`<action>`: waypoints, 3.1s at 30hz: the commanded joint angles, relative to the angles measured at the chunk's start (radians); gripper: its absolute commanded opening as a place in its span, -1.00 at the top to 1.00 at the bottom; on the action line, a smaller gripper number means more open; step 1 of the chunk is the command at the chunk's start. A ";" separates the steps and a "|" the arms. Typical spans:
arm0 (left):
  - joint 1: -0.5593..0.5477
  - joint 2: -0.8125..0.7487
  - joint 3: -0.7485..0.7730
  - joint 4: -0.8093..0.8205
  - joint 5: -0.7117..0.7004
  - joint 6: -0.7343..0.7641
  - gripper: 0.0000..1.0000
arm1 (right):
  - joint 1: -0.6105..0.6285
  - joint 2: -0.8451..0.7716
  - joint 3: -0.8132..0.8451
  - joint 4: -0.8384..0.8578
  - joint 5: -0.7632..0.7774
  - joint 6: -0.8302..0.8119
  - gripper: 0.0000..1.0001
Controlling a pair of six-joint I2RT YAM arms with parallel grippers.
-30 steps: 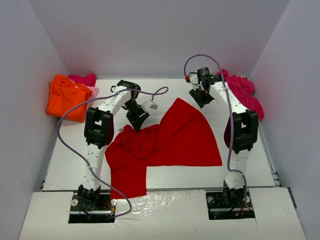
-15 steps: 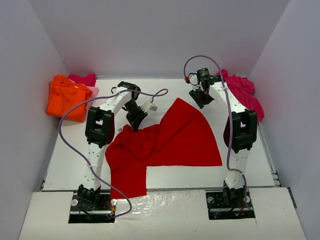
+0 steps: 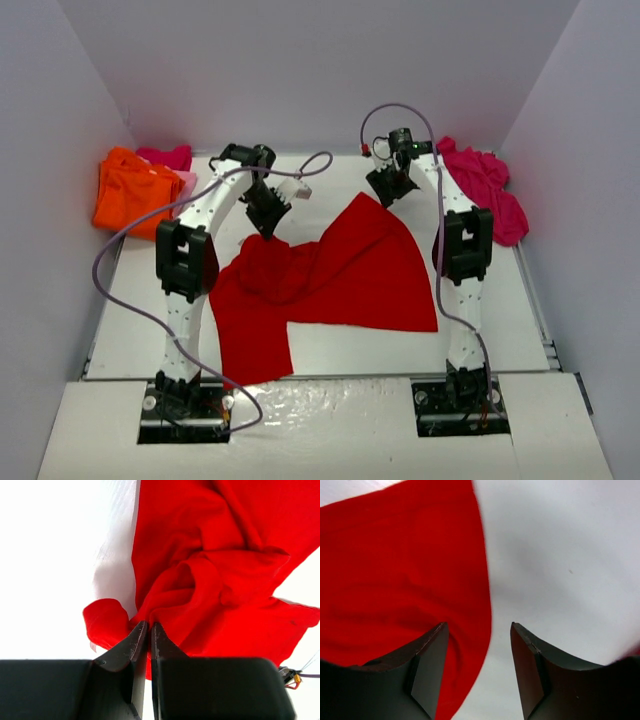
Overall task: Fold and stack the t-shirts
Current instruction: Flatten out the tshirt
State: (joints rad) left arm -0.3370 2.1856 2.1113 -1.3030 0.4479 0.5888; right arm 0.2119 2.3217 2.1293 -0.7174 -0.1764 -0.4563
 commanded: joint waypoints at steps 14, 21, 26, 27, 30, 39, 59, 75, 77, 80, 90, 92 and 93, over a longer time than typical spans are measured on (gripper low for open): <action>0.006 -0.148 -0.076 0.010 -0.051 -0.004 1.00 | 0.068 0.113 -0.032 -0.132 0.028 -0.054 0.43; 0.009 -0.186 -0.122 0.024 -0.059 0.007 1.00 | 0.058 -0.013 -0.324 -0.169 0.139 -0.108 0.42; 0.003 -0.235 -0.188 0.010 -0.023 0.030 1.00 | 0.058 -0.160 -0.548 -0.166 0.151 -0.138 0.29; -0.002 -0.247 -0.208 0.014 -0.021 0.035 1.00 | 0.057 -0.186 -0.566 -0.165 0.152 -0.139 0.27; -0.013 -0.271 -0.263 0.020 -0.025 0.046 1.00 | 0.056 -0.233 -0.594 -0.159 0.153 -0.140 0.19; -0.052 -0.310 -0.421 0.041 -0.022 0.062 0.98 | 0.045 -0.284 -0.451 -0.155 0.183 -0.117 -0.07; -0.056 -0.354 -0.493 0.115 -0.029 0.023 0.51 | 0.033 -0.231 -0.393 -0.140 0.213 -0.098 -0.08; -0.057 -0.371 -0.530 0.100 -0.022 0.019 0.66 | 0.029 -0.245 -0.413 -0.125 0.212 -0.099 -0.08; -0.057 -0.377 -0.533 0.100 -0.023 0.019 0.96 | 0.027 -0.248 -0.413 -0.125 0.217 -0.100 -0.08; -0.057 -0.405 -0.530 0.103 -0.043 0.012 1.00 | 0.020 -0.245 -0.413 -0.121 0.221 -0.101 -0.09; -0.058 -0.462 -0.489 0.074 -0.067 0.002 0.97 | 0.016 -0.194 -0.383 -0.112 0.209 -0.088 -0.11; -0.062 -0.478 -0.508 0.081 -0.066 0.000 0.98 | 0.015 -0.194 -0.385 -0.110 0.206 -0.088 -0.11; -0.064 -0.488 -0.518 0.087 -0.070 -0.002 0.98 | 0.015 -0.194 -0.387 -0.109 0.204 -0.087 -0.10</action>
State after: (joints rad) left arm -0.3928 1.7713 1.5822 -1.1933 0.3869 0.5945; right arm 0.2340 2.1302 1.7130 -0.8111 0.0193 -0.5533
